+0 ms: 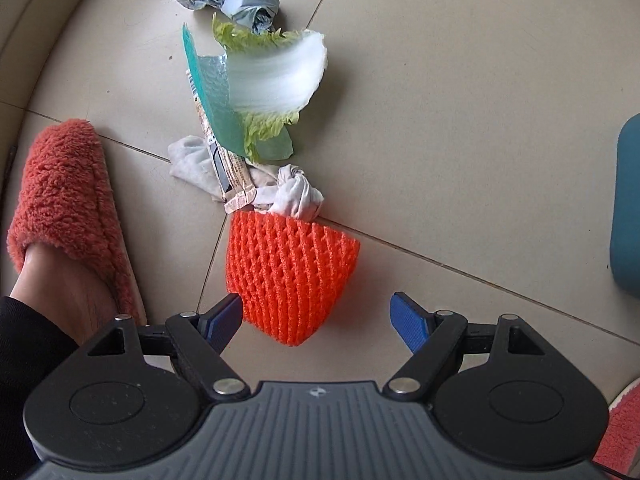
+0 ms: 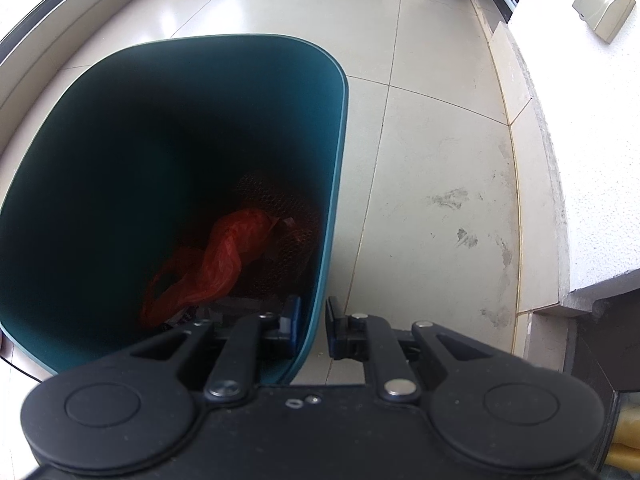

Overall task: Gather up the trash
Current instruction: 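Move the left tool down to the orange foam fruit net, then close the left tool on the orange foam net and lift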

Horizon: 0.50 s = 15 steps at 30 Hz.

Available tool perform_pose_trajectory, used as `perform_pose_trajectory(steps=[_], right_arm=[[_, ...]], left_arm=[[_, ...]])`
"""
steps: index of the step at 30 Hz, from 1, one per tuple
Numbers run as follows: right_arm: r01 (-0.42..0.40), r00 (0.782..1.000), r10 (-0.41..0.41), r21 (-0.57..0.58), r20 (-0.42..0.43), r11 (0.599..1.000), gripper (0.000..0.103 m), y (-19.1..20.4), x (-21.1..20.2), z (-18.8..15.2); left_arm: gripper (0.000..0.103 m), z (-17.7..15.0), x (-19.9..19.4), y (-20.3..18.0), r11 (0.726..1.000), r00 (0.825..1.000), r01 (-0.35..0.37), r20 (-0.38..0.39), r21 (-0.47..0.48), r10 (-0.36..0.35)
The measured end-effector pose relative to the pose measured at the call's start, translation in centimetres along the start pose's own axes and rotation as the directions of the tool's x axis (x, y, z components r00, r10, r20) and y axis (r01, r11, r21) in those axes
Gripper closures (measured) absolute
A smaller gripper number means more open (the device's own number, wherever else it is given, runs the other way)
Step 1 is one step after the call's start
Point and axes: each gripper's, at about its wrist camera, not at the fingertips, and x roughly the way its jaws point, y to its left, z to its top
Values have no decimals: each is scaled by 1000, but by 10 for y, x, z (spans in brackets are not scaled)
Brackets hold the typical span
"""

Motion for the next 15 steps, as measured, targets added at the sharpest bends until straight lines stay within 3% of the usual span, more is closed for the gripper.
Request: perform_pose_trajectory(steps=[6, 10, 14, 15], right_arm=[[-3, 1000, 3, 2, -7, 1000, 90, -3, 3, 3], [0, 1000, 0, -7, -6, 1000, 90, -2, 3, 6], [2, 1000, -2, -5, -3, 1000, 91, -1, 2, 5], [4, 1000, -4, -4, -1, 1000, 91, -1, 2, 5]], left_arm=[[26, -2, 30, 3, 999, 999, -25, -43, -22, 24], [61, 1, 37, 15, 997, 997, -45, -64, -62, 41], [78, 2, 28, 28, 993, 999, -22, -47, -117, 16], [88, 2, 24, 32, 991, 999, -20, -42, -135, 14]])
